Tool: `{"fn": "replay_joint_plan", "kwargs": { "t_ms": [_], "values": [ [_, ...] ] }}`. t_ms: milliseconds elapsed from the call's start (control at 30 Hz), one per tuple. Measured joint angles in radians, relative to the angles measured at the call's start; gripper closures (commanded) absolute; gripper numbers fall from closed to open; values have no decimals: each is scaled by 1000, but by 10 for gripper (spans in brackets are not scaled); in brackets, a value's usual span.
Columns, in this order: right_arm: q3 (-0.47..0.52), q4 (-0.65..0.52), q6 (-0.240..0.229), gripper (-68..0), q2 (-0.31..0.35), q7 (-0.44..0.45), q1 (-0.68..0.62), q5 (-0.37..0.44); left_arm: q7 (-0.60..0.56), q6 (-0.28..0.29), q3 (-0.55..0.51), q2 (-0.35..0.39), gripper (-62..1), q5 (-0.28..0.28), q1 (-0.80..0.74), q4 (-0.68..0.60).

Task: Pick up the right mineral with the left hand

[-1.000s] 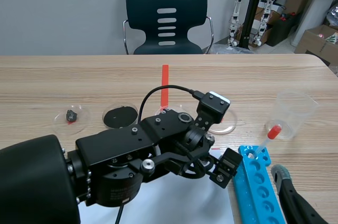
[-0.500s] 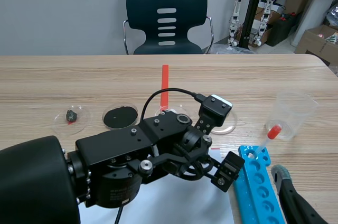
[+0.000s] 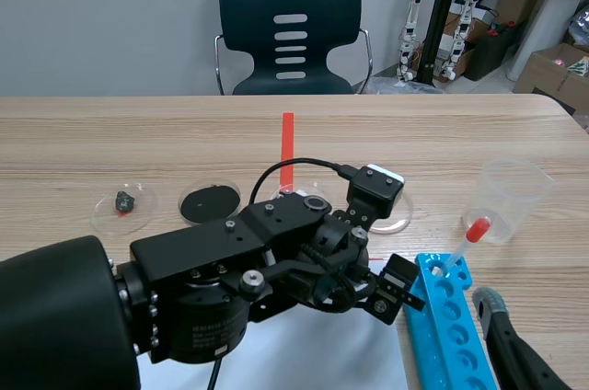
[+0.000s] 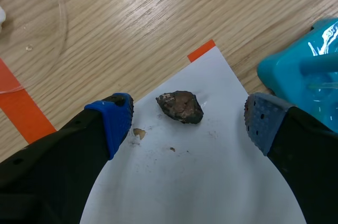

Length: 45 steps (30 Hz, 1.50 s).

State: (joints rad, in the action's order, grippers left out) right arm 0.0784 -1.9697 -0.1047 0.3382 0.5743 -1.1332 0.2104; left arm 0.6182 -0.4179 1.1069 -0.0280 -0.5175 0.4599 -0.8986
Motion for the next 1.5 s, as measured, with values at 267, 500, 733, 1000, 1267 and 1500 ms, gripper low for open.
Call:
{"fn": "replay_joint_plan", "kwargs": {
  "t_ms": [267,500,733,1000,1267,1500],
  "values": [
    [0,0,0,-679,0,0,0,0,-24,-4,-16,-5,-426,-14,0,33],
    [0,0,1,-679,0,0,0,0,-29,-12,-23,-25,-425,-18,0,87],
    [0,0,0,-679,0,0,0,0,-33,-7,-24,-28,-306,-18,0,87],
    [0,0,0,-679,0,0,0,0,-34,-7,-24,-28,-139,-19,0,87],
    [0,0,0,-679,0,0,0,0,-33,-7,-24,-28,-132,19,-3,87],
    [0,0,0,-679,0,0,0,0,-32,-7,-52,-28,-132,56,-28,59]
  ]
}}
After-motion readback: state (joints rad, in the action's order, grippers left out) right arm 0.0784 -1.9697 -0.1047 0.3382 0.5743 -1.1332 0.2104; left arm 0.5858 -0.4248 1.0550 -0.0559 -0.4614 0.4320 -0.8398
